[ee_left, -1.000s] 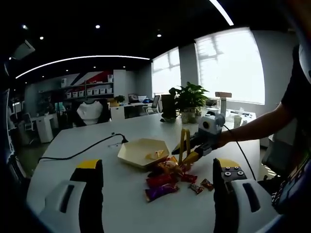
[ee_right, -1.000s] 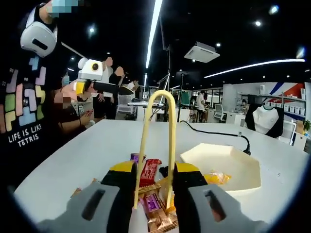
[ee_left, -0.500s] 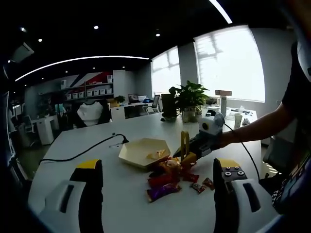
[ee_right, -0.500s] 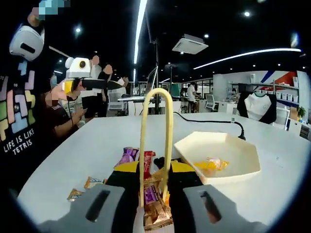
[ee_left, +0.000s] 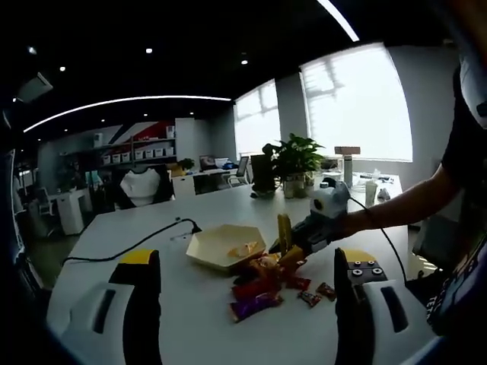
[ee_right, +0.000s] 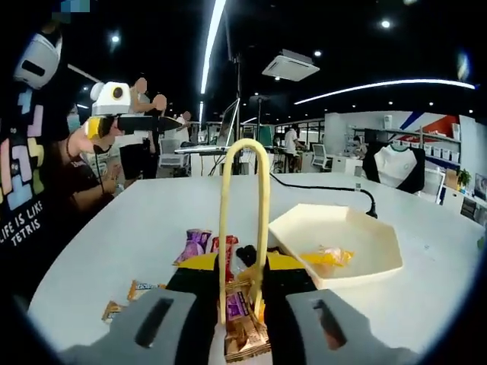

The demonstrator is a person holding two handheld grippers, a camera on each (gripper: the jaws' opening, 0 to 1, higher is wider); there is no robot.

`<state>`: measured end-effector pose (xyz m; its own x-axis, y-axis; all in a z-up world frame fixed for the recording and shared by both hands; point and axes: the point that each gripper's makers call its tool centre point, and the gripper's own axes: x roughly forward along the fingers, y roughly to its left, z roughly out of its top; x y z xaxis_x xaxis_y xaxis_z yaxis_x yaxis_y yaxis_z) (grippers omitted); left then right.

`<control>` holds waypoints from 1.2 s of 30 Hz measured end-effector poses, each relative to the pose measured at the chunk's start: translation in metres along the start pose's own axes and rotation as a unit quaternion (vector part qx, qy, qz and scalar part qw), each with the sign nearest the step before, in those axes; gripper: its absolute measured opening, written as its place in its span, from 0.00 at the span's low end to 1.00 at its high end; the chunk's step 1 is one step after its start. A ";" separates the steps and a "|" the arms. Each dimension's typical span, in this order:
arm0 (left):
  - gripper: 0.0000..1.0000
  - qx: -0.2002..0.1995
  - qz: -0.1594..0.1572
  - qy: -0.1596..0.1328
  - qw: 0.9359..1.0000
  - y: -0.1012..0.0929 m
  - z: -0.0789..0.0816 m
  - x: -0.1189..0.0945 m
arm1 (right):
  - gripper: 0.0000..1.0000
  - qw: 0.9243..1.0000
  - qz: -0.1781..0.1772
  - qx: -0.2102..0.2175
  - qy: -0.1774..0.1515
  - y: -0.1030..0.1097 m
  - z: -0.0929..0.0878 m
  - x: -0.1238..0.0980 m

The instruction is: Place the target food into the container with the food tongs after gripping and lifting it, then release it inside without dropping or visibly crushing the food.

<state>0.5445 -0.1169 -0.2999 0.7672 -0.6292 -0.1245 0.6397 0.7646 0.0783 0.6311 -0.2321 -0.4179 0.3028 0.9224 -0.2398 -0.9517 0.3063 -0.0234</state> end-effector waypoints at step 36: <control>1.00 -0.008 0.002 -0.005 1.000 0.000 0.006 -0.011 | 0.17 0.995 -0.046 0.021 -0.082 -0.038 0.082 -0.016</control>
<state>0.5362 -0.1106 -0.2926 0.7698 -0.6281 -0.1134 0.6365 0.7687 0.0635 0.6663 -0.2391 -0.3335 0.3964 0.9148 -0.0768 -0.9175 0.3978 0.0027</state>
